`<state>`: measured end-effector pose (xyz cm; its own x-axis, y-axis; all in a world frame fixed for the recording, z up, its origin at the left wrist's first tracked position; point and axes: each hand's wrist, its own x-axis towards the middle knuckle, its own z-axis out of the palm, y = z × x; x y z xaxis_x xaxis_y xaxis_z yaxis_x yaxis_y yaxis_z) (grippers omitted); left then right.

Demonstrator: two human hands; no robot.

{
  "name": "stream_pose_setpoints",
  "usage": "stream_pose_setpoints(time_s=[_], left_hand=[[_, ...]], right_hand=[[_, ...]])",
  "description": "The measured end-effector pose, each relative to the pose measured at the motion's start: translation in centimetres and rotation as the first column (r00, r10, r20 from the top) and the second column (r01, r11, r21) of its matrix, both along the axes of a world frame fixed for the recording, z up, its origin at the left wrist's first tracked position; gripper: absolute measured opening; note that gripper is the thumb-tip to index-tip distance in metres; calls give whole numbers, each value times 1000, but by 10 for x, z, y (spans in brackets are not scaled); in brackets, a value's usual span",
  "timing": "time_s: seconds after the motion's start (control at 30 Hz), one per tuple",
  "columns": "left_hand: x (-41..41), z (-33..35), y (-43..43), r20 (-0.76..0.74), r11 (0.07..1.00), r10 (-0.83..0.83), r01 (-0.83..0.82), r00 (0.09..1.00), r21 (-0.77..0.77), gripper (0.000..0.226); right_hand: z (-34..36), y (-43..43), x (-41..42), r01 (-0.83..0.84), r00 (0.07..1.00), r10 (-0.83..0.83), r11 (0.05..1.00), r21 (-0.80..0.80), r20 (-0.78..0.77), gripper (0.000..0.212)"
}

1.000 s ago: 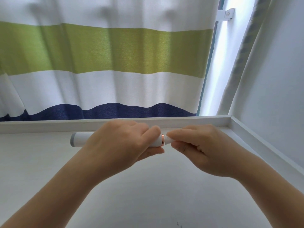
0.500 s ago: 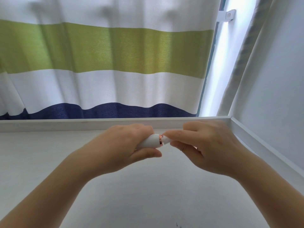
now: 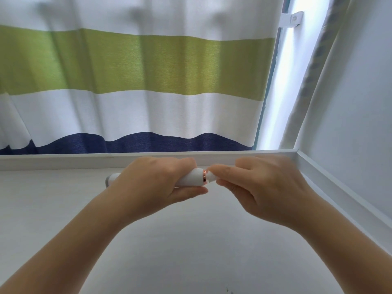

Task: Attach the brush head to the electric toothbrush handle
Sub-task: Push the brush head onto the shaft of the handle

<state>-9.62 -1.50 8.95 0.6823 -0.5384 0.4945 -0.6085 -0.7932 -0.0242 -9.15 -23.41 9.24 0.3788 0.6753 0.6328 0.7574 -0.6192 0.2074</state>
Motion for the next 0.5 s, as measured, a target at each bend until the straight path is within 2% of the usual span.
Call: stream_pose_setpoints(time_s=[0.03, 0.07, 0.13, 0.17, 0.27, 0.4, 0.5], left_hand=[[1, -1, 2, -60, 1000, 6, -8, 998, -30, 42], [2, -1, 4, -181, 996, -6, -11, 983, -91, 42], [6, -3, 10, -394, 975, -64, -26, 917, -220, 41], [9, -4, 13, -410, 970, -71, -33, 909, -242, 40], [10, -3, 18, -313, 989, 16, -60, 950, -132, 45], [5, -4, 8, -204, 998, 57, -55, 977, 13, 44], [2, -3, 5, -120, 998, 55, -50, 991, 50, 47]], right_hand=[[-1, 0, 2, -25, 1000, 25, 1000, -4, 13, 21], [-3, -2, 5, -58, 998, 58, 998, 12, -13, 21], [-3, -9, 9, -110, 983, 126, 986, 123, -133, 21], [-3, -12, 11, -105, 975, 137, 979, 176, -178, 21], [-3, -17, 13, -66, 972, 110, 976, 207, -209, 23], [-4, -10, 11, -72, 959, 112, 985, 159, -259, 22], [-3, -9, 8, -64, 963, 94, 990, 124, -251, 18]])
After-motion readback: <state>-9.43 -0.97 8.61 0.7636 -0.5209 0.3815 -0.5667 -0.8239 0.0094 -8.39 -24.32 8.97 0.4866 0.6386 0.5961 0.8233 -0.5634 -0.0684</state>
